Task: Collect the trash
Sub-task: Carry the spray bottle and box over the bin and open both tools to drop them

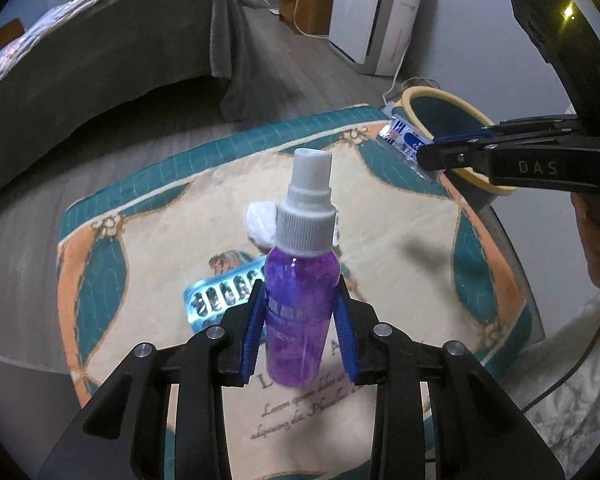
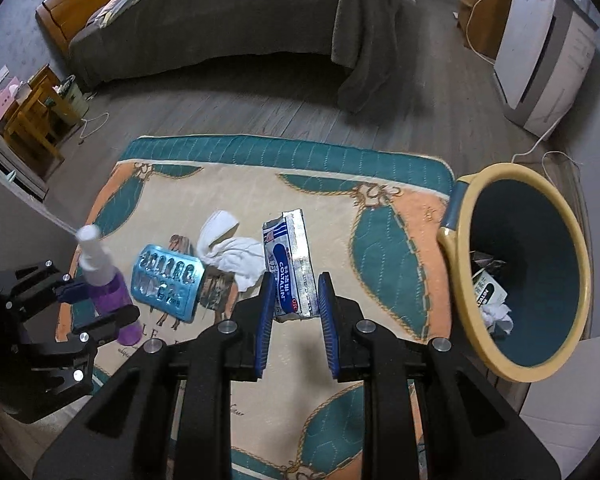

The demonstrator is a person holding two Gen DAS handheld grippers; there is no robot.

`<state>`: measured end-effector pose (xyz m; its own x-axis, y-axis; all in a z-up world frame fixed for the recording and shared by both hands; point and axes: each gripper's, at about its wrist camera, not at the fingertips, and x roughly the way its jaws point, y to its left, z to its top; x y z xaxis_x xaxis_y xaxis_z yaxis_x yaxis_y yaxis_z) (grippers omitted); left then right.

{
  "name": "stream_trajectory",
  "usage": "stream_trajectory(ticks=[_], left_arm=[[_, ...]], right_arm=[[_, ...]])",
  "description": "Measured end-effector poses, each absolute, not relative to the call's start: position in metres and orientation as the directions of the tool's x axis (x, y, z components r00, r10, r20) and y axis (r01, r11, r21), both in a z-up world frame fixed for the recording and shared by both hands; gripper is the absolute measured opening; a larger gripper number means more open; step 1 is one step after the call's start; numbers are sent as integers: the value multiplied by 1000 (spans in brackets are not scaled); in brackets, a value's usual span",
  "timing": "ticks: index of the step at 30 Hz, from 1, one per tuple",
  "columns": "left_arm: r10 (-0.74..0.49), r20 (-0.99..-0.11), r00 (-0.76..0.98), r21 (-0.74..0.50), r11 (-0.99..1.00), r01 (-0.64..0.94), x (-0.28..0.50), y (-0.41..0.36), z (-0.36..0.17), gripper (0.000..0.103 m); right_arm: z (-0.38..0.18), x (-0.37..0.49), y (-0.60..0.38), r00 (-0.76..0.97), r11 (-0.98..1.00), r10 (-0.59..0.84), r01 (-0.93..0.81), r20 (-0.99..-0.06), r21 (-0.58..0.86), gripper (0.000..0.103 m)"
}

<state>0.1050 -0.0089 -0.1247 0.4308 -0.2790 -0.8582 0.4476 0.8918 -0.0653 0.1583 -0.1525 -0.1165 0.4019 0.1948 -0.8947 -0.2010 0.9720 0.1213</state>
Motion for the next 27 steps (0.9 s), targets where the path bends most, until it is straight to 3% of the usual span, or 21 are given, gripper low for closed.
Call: stream_trajectory(ticks=[10, 27], left_arm=[[-338, -832, 440, -116, 881, 459, 108, -38, -110, 34], [-412, -782, 467, -88, 815, 572, 119, -128, -71, 34]], right_arm=[[-96, 164, -182, 474, 978, 193, -168, -859, 127, 21], [-84, 173, -275, 543, 993, 111, -24, -833, 116, 21]])
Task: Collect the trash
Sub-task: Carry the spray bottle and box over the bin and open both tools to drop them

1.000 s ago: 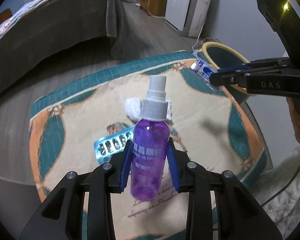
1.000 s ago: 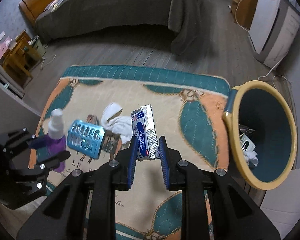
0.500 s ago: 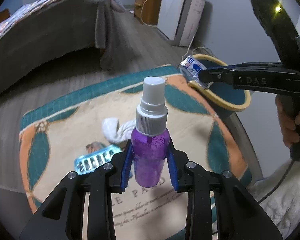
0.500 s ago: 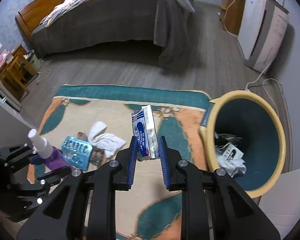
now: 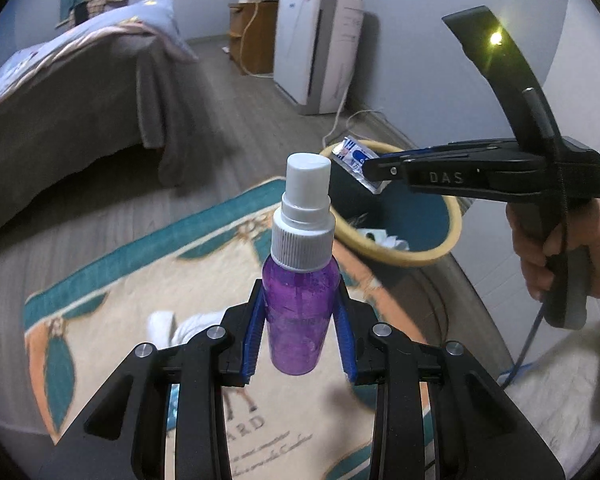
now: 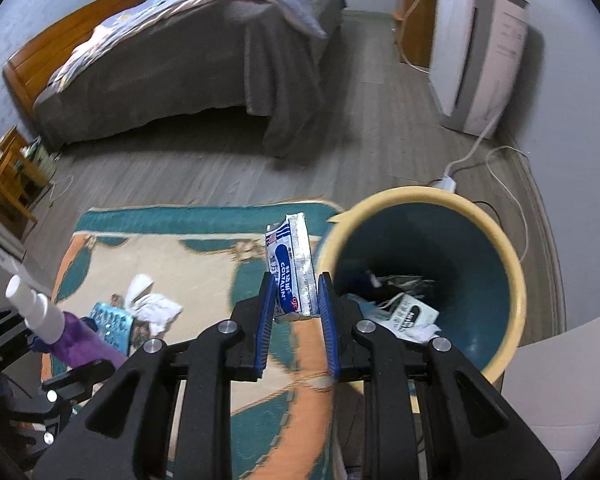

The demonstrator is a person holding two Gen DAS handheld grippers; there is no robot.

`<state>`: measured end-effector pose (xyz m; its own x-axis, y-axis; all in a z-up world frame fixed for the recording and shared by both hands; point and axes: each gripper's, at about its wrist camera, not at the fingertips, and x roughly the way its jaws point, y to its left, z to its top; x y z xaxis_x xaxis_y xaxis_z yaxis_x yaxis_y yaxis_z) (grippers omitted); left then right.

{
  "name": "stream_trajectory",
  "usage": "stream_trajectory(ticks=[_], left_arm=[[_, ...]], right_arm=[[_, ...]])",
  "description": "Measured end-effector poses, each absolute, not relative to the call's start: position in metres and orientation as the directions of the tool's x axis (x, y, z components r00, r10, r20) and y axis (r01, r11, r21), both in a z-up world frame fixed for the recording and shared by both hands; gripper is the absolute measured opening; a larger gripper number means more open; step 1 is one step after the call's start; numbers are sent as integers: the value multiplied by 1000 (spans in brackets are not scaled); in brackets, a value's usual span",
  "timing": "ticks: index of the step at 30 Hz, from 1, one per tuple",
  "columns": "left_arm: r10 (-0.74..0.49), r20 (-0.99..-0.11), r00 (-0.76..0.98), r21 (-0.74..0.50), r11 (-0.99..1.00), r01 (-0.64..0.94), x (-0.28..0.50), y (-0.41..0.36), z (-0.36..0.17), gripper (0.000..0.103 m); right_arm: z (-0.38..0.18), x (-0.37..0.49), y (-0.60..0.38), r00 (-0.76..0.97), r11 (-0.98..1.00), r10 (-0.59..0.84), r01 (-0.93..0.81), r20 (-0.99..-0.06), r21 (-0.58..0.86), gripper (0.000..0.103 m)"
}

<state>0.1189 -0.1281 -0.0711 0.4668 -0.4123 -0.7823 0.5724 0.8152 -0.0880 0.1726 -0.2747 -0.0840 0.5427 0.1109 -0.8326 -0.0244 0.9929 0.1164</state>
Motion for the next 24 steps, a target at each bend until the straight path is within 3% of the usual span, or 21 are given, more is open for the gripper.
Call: stream_trajectory(ticks=[1, 2, 5, 8, 24], left_arm=[[-420, -781, 463, -91, 809, 581, 121, -135, -69, 34], [-426, -778, 462, -92, 805, 587, 124, -140, -68, 34], [-446, -771, 455, -98, 788, 608, 133, -156, -66, 34], [-471, -765, 439, -113, 770, 628, 142, -175, -64, 34], [-465, -797, 386, -59, 695, 717, 179, -262, -81, 34]], right_arm=[[-83, 173, -281, 548, 993, 104, -11, -830, 117, 19], [-82, 174, -288, 554, 993, 101, 1, -826, 122, 10], [-81, 177, -309, 564, 988, 94, 46, -820, 145, 10], [-89, 180, -333, 553, 980, 75, 111, -830, 163, 2], [-140, 174, -424, 457, 877, 54, 404, -888, 261, 1]])
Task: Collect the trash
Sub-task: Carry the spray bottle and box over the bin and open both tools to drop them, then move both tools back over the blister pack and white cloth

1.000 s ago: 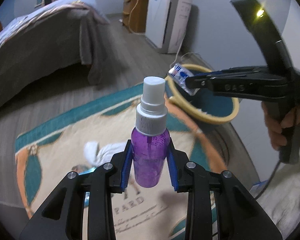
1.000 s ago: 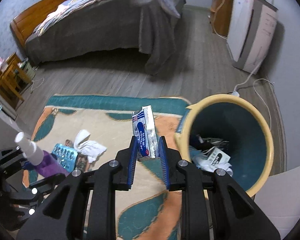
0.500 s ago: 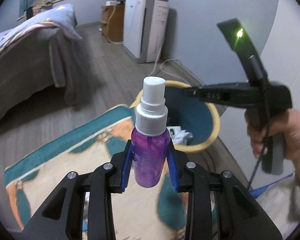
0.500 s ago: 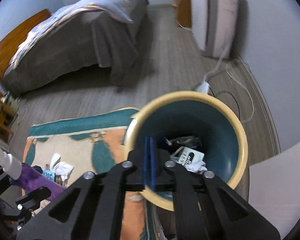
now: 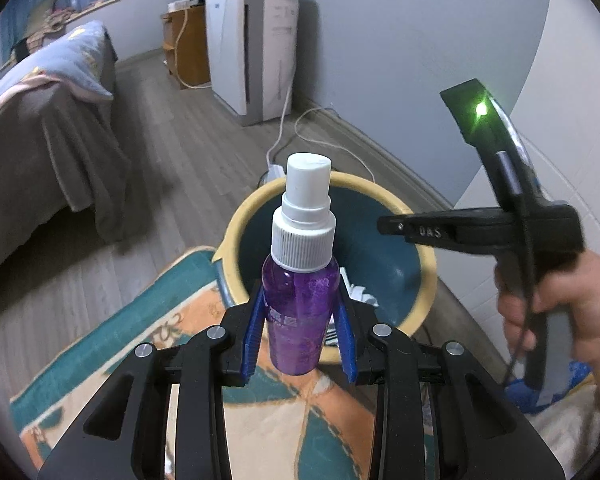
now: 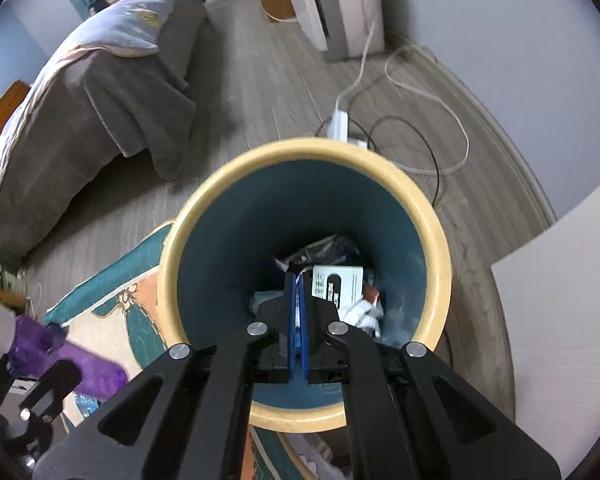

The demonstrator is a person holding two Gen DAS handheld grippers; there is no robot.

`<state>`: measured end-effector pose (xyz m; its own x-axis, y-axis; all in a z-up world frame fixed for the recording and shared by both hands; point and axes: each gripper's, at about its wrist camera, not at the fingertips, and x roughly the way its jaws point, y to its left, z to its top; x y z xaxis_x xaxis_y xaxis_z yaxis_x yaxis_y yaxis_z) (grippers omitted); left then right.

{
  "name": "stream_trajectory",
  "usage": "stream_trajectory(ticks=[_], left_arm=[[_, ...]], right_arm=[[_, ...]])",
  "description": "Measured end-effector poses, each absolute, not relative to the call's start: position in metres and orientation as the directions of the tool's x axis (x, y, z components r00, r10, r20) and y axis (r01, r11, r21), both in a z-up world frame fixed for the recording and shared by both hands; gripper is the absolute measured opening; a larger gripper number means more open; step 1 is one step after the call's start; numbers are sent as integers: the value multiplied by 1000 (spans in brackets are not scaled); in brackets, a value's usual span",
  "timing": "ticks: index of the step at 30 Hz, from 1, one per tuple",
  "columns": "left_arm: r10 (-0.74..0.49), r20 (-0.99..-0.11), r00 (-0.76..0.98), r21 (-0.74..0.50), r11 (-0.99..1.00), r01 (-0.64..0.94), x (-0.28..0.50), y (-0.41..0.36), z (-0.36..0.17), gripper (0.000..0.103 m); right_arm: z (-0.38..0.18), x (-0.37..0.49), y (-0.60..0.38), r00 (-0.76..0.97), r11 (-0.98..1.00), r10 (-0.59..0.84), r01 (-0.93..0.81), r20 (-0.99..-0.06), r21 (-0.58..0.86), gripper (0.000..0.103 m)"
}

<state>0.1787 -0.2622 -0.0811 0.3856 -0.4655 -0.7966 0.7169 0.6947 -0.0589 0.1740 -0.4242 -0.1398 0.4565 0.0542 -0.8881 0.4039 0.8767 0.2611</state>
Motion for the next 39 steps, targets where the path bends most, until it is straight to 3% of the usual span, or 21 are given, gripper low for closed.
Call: stream_trajectory(ticks=[11, 12, 14, 19, 22, 24, 26, 30, 39], left_arm=[[-449, -791, 416, -61, 734, 676, 206, -293, -83, 37], [-456, -779, 430, -64, 740, 670, 206, -292, -79, 40], [-462, -757, 463, -59, 754, 654, 205, -289, -71, 59], [-456, -737, 498, -53, 775, 630, 201, -278, -63, 81], [-444, -730, 519, -52, 794, 606, 198, -264, -60, 93], [-436, -724, 534, -53, 807, 588, 194, -250, -58, 96], [-417, -727, 546, -39, 818, 573, 194, -237, -58, 97], [-348, -734, 584, 16, 850, 526, 185, -203, -57, 98], [-232, -758, 610, 61, 905, 420, 157, -110, -61, 98]], right_arm=[[-135, 175, -426, 452, 876, -3, 431, -892, 216, 1], [-135, 175, -426, 454, 876, -8, 432, -891, 212, 1], [-135, 175, -425, 454, 878, -12, 431, -891, 208, 2], [-135, 176, -424, 454, 879, -10, 429, -891, 209, 4], [-133, 176, -422, 459, 880, -12, 427, -888, 209, 25], [-131, 177, -421, 469, 881, -18, 425, -883, 208, 48], [-128, 177, -418, 480, 887, -25, 415, -877, 202, 60], [-122, 180, -411, 494, 904, -40, 388, -868, 179, 98], [-108, 182, -386, 538, 951, -70, 290, -840, 107, 97]])
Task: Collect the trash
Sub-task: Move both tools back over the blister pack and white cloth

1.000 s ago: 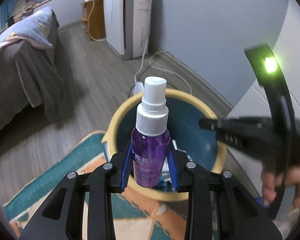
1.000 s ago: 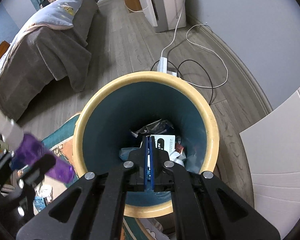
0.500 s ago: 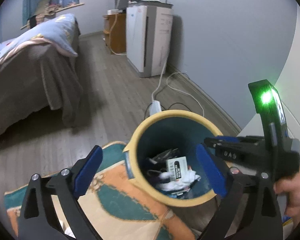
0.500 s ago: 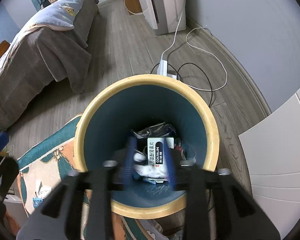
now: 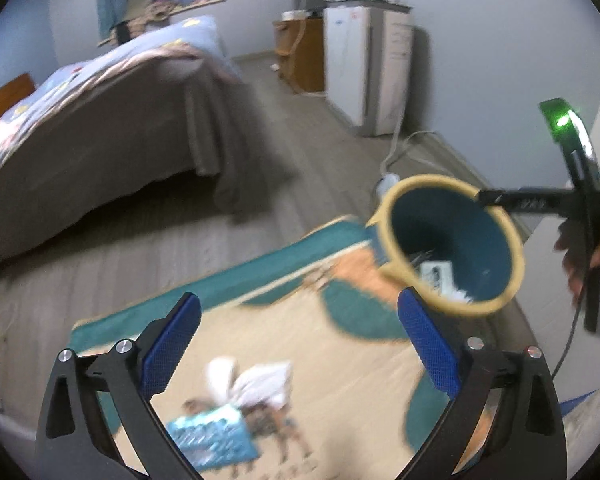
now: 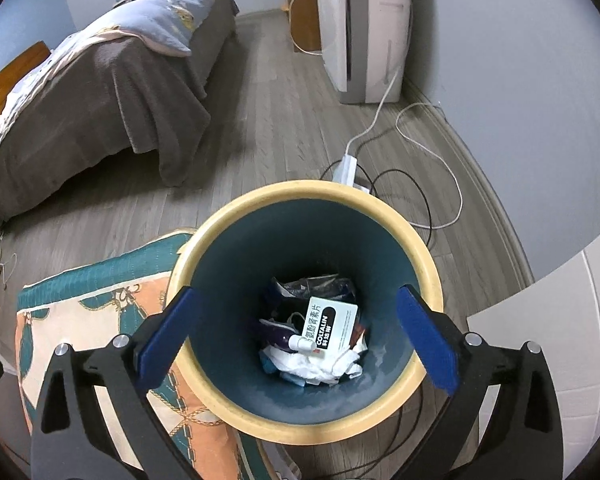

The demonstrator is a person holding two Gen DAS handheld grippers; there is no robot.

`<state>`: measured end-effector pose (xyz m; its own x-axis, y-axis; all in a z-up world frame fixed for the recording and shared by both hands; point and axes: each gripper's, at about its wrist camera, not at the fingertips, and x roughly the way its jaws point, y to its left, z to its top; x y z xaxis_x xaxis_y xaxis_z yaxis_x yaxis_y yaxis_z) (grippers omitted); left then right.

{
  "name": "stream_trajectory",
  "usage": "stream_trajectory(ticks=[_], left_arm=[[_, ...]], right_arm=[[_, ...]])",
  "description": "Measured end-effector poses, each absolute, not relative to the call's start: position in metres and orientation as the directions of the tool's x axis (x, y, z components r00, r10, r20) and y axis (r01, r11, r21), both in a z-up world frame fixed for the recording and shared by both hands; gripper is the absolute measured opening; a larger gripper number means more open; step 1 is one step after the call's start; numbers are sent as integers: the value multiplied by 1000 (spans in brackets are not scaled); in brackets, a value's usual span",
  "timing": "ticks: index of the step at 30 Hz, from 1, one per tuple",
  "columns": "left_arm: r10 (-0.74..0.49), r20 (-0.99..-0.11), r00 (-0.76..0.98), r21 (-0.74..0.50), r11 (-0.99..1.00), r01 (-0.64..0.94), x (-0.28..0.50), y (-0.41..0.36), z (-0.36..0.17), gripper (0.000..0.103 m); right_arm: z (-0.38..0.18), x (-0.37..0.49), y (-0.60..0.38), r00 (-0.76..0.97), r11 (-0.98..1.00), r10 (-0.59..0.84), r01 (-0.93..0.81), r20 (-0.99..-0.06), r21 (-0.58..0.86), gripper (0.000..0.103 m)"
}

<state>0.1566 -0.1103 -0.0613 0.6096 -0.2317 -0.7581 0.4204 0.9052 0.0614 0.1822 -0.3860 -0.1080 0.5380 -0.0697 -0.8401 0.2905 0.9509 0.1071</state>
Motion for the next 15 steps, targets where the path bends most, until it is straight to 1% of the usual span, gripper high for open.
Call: stream_trajectory(ticks=[9, 12, 15], left_arm=[[-150, -795, 588, 37, 955, 295, 132, -30, -65, 98], [-153, -791, 593, 9, 965, 261, 125, -10, -67, 98], [-144, -793, 592, 10, 968, 249, 123, 1, -73, 98]], right_arm=[[-89, 180, -353, 609, 968, -40, 220, -792, 120, 97], [-81, 179, -325, 635, 983, -31, 160, -772, 92, 97], [-76, 177, -291, 649, 995, -14, 87, -761, 56, 97]])
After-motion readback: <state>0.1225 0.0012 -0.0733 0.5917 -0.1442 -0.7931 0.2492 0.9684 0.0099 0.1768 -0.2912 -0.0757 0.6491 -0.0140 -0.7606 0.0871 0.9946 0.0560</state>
